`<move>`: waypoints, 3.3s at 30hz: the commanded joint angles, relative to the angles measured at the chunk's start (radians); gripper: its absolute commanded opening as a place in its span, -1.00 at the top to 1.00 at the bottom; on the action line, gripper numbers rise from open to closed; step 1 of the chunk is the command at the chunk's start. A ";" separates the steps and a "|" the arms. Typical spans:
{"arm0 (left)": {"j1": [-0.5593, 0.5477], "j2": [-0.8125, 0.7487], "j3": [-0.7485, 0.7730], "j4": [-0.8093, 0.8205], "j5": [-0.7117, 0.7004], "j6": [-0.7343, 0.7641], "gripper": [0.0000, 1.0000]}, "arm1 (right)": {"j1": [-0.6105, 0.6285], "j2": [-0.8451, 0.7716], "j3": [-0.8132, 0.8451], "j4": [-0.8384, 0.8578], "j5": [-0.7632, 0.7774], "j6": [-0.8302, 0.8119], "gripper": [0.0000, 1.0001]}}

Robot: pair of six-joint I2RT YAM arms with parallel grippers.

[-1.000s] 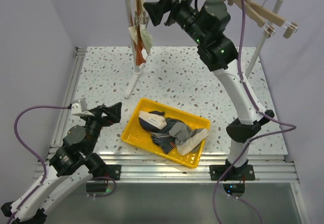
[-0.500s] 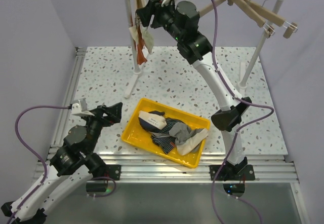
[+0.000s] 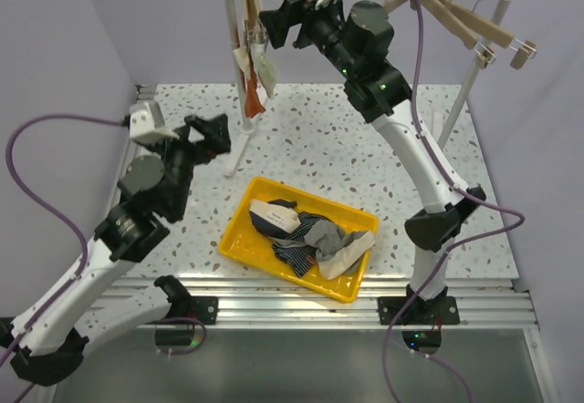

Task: Remove the underwear clipped to the hanger
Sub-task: Pick up the hanger from the clothesline.

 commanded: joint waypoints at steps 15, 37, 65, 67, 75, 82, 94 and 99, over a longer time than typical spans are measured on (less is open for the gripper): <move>0.373 0.872 1.278 -0.344 0.635 -0.147 -0.31 | -0.084 -0.584 -0.724 -0.135 -0.432 -0.367 -0.97; 0.437 1.073 1.399 -0.367 0.706 -0.200 0.12 | -0.127 -0.846 -1.205 -0.145 -0.437 -0.313 -0.97; 0.345 1.135 1.436 -0.375 0.411 0.156 0.83 | -0.150 -0.866 -1.232 -0.122 -0.451 -0.276 -0.97; 0.339 1.137 1.442 -0.343 0.403 0.171 1.00 | -0.153 -0.868 -1.234 -0.124 -0.451 -0.276 -0.97; 0.307 1.125 1.446 -0.184 0.397 0.231 1.00 | -0.165 -0.874 -1.242 -0.124 -0.451 -0.270 -0.97; 0.276 1.091 1.442 -0.108 0.364 0.337 1.00 | -0.177 -0.879 -1.251 -0.121 -0.454 -0.263 -0.97; 0.276 0.967 1.270 -0.186 0.362 0.352 1.00 | -0.182 -0.879 -1.260 -0.112 -0.466 -0.253 -0.97; 0.276 0.916 1.196 -0.206 0.380 0.351 1.00 | -0.184 -0.880 -1.266 -0.113 -0.469 -0.253 -0.97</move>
